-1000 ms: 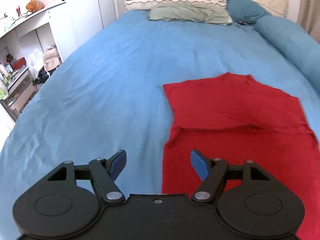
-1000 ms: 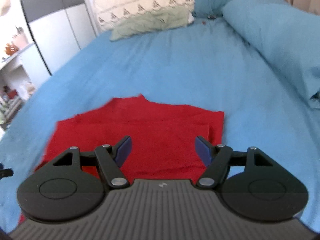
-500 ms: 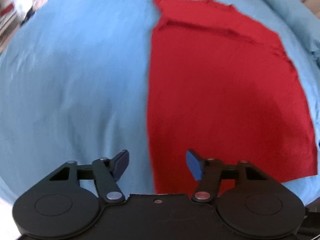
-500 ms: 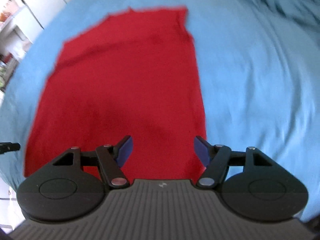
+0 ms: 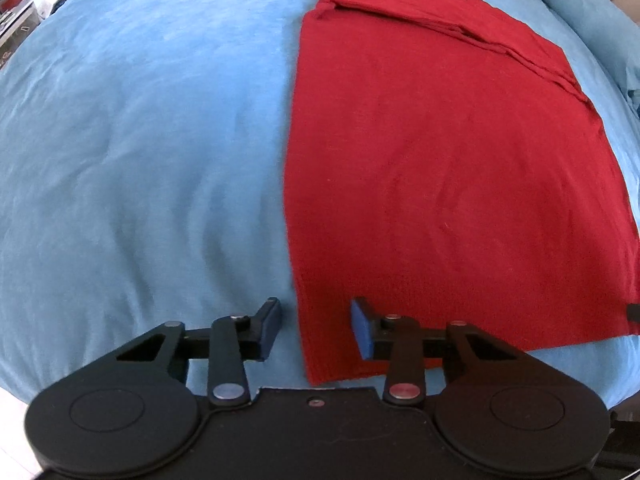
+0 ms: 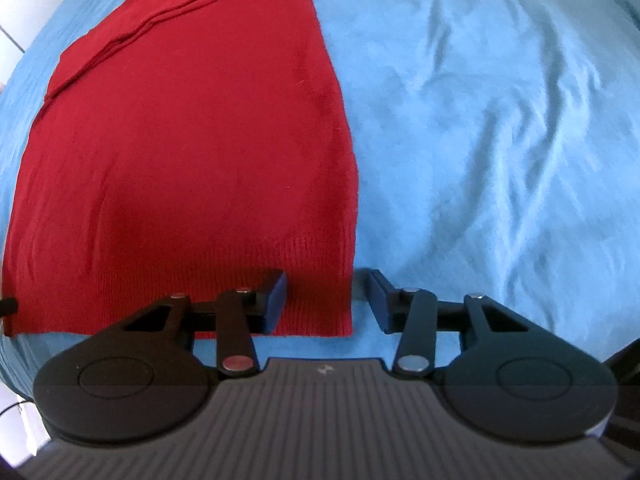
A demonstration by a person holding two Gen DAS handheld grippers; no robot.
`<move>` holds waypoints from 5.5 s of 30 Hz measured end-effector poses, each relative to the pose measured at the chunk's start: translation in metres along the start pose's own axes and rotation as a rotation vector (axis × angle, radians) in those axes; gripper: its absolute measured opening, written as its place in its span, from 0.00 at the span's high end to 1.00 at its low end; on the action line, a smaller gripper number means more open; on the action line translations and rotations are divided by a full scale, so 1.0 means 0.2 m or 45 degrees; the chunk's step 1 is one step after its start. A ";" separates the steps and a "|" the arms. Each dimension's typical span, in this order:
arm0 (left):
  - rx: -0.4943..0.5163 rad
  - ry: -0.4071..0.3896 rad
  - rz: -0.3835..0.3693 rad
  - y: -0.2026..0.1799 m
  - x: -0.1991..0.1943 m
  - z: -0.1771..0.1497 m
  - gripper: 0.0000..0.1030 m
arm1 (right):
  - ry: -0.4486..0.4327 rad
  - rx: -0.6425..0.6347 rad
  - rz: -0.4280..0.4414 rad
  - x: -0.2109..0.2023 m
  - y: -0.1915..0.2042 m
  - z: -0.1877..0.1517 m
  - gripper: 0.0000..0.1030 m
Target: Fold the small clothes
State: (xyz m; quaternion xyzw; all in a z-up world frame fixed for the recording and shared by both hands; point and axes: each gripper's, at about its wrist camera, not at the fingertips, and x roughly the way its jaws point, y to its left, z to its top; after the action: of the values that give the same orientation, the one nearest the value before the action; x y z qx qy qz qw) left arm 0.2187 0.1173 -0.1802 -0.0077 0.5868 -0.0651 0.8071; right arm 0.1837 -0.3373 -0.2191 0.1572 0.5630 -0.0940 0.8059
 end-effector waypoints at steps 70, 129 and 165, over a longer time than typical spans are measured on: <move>-0.227 -0.488 0.229 -0.20 0.58 2.13 0.23 | -0.307 -0.021 0.309 0.73 0.34 2.26 0.35; 0.191 -0.271 -0.038 -0.95 0.57 1.52 0.00 | -0.319 0.151 0.556 0.69 -0.01 1.50 0.33; 0.051 -0.240 0.239 0.31 0.31 1.39 0.05 | -0.158 -0.620 0.444 0.69 2.04 1.28 0.72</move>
State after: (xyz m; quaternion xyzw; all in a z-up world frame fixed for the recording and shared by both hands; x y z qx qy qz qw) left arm 0.5067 0.1537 -0.1574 0.0574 0.5049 -0.0001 0.8612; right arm 0.5903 -0.0458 -0.2071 0.0475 0.4831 0.1741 0.8567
